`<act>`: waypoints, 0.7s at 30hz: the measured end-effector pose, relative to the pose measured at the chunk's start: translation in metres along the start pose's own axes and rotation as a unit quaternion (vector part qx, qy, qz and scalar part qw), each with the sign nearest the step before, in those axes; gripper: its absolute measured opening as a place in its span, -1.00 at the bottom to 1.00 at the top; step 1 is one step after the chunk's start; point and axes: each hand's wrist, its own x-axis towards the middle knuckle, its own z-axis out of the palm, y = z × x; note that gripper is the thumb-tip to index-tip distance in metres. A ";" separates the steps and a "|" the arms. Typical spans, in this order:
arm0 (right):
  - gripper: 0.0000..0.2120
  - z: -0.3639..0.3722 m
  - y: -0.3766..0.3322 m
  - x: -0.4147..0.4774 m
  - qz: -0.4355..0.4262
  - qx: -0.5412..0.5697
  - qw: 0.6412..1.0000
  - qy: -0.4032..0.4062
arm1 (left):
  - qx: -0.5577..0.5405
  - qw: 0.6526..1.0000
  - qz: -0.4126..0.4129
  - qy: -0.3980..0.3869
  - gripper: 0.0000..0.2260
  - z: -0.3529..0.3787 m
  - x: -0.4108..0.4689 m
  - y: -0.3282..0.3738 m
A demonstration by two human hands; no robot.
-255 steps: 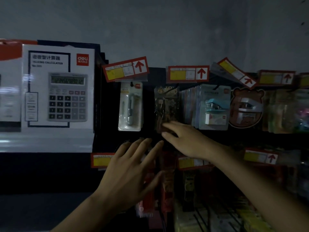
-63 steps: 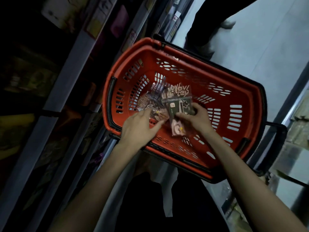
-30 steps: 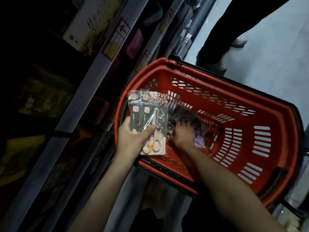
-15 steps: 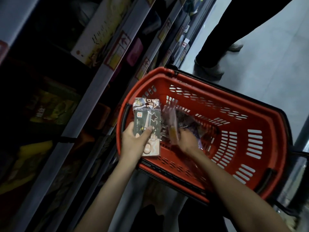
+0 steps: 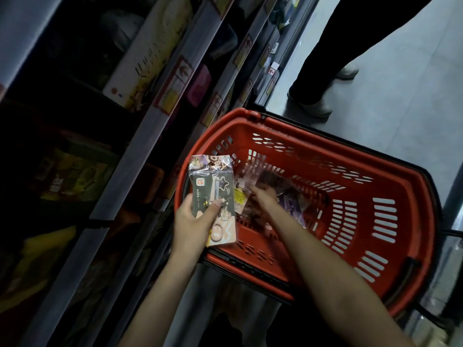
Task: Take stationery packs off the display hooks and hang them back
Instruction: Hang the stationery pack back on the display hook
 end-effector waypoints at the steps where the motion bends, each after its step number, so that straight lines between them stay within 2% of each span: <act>1: -0.63 0.007 0.000 0.004 -0.006 -0.008 1.000 0.010 | -0.003 1.000 0.002 -0.003 -0.89 0.000 0.000 0.000; 4: -0.77 0.025 0.007 0.015 -0.024 -0.038 0.998 0.049 | -0.007 1.000 0.006 -0.009 -0.88 -0.001 0.002 -0.001; 7: -0.89 0.021 0.013 0.004 -0.051 -0.056 0.996 0.048 | -0.007 1.000 0.011 -0.021 -0.90 -0.004 0.001 -0.001; 11: -0.81 -0.015 0.026 -0.025 -0.095 -0.117 0.986 0.067 | -0.012 0.998 0.010 -0.054 -0.91 -0.005 0.001 0.000; 14: -0.87 -0.046 0.015 -0.074 -0.139 -0.119 0.977 0.110 | 0.000 0.998 0.008 -0.066 -0.93 -0.005 0.002 0.004; 19: -0.82 -0.085 -0.013 -0.173 -0.250 -0.129 0.945 0.166 | 0.019 0.995 0.040 -0.086 -0.95 -0.005 -0.007 0.016; 21: -0.92 -0.095 -0.023 -0.213 -0.288 -0.119 0.930 0.196 | 0.033 0.991 0.066 -0.111 -0.95 -0.003 -0.016 0.024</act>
